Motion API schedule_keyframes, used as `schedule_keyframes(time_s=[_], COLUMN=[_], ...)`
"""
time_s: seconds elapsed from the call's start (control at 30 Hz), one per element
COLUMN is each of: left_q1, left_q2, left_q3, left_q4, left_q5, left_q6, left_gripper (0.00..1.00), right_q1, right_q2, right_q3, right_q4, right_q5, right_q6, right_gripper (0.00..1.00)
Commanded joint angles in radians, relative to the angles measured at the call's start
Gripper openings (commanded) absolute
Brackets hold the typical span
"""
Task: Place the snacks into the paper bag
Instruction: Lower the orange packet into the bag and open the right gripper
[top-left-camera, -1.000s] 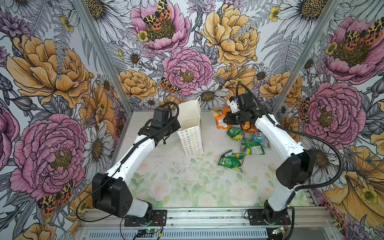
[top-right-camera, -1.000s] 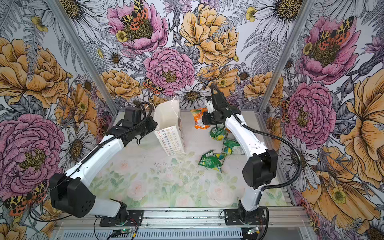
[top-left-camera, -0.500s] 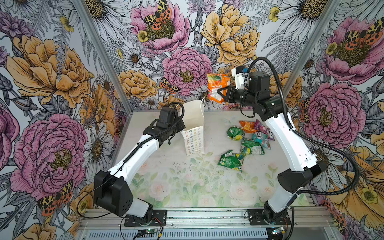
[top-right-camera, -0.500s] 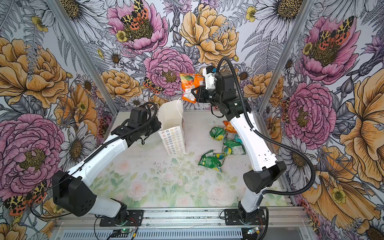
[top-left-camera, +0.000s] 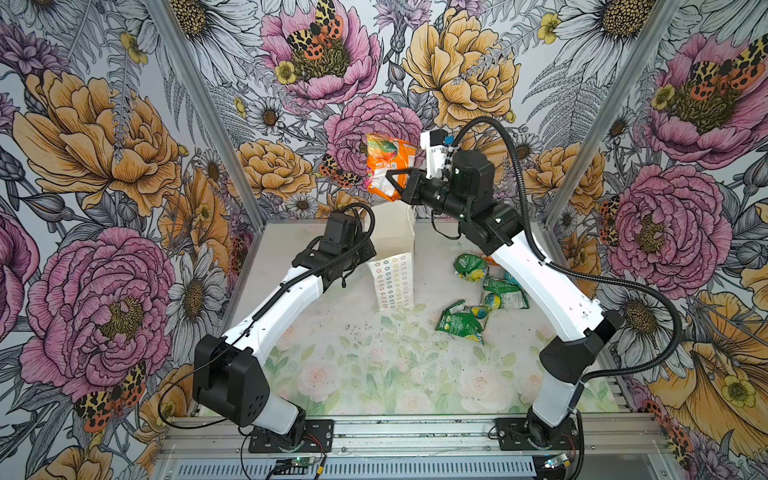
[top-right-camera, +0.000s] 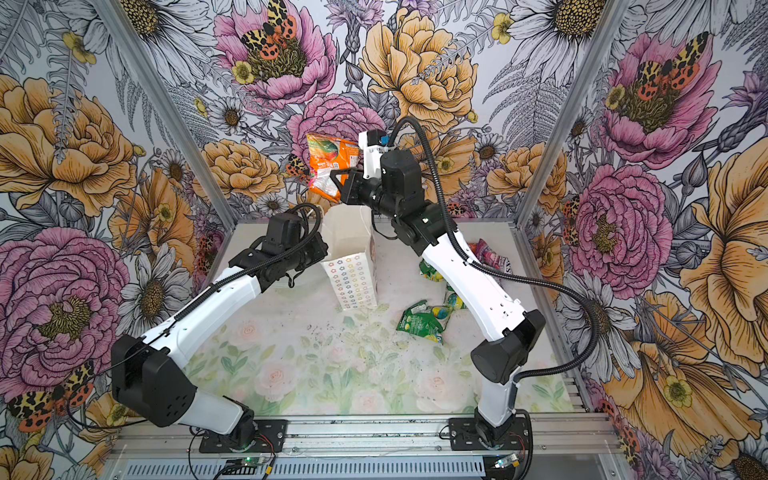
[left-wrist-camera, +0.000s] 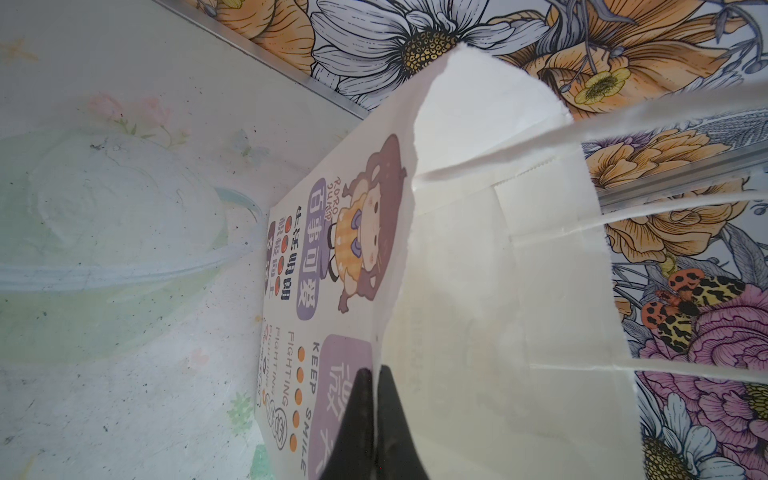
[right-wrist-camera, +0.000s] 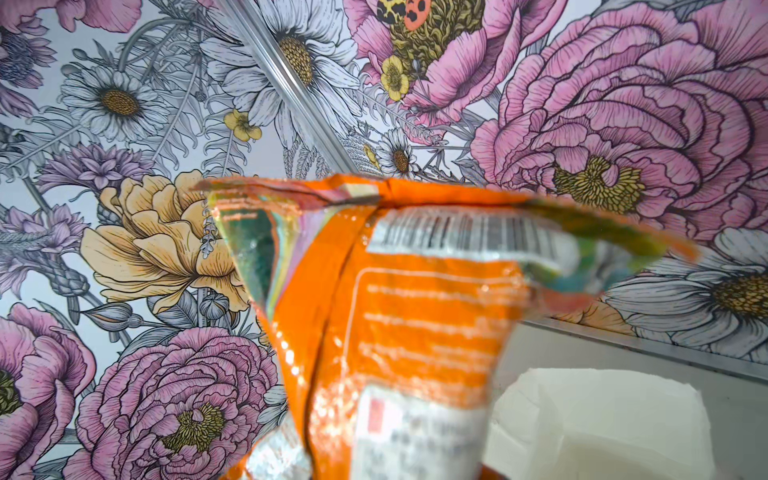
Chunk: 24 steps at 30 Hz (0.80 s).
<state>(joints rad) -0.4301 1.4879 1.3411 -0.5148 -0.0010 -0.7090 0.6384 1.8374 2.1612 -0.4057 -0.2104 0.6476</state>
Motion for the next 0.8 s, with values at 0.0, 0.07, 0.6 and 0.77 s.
schedule_keyframes(time_s=[0.0, 0.07, 0.6, 0.77], left_q1=[-0.007, -0.008, 0.003, 0.003], left_q2=[-0.012, -0.017, -0.02, -0.022], left_q3=[0.011, 0.008, -0.002, -0.007], left_q4=[0.034, 0.038, 0.049, 0.049], left_q5=[-0.03, -0.03, -0.01, -0.019], left_q6=[-0.014, -0.015, -0.021, -0.021], left_gripper=[0.0, 0.0, 0.0, 0.0], right_q1=[0.003, 0.011, 0.035, 0.036], right_q2=[0.048, 0.063, 0.044, 0.026], right_q3=[0.039, 0.038, -0.09, -0.096], right_q4=[0.074, 0.071, -0.086, -0.149], right_q5=[0.049, 0.058, 0.218, 0.245], right_q6=[0.041, 0.026, -0.088, -0.118], right_gripper=[0.0, 0.0, 0.0, 0.0])
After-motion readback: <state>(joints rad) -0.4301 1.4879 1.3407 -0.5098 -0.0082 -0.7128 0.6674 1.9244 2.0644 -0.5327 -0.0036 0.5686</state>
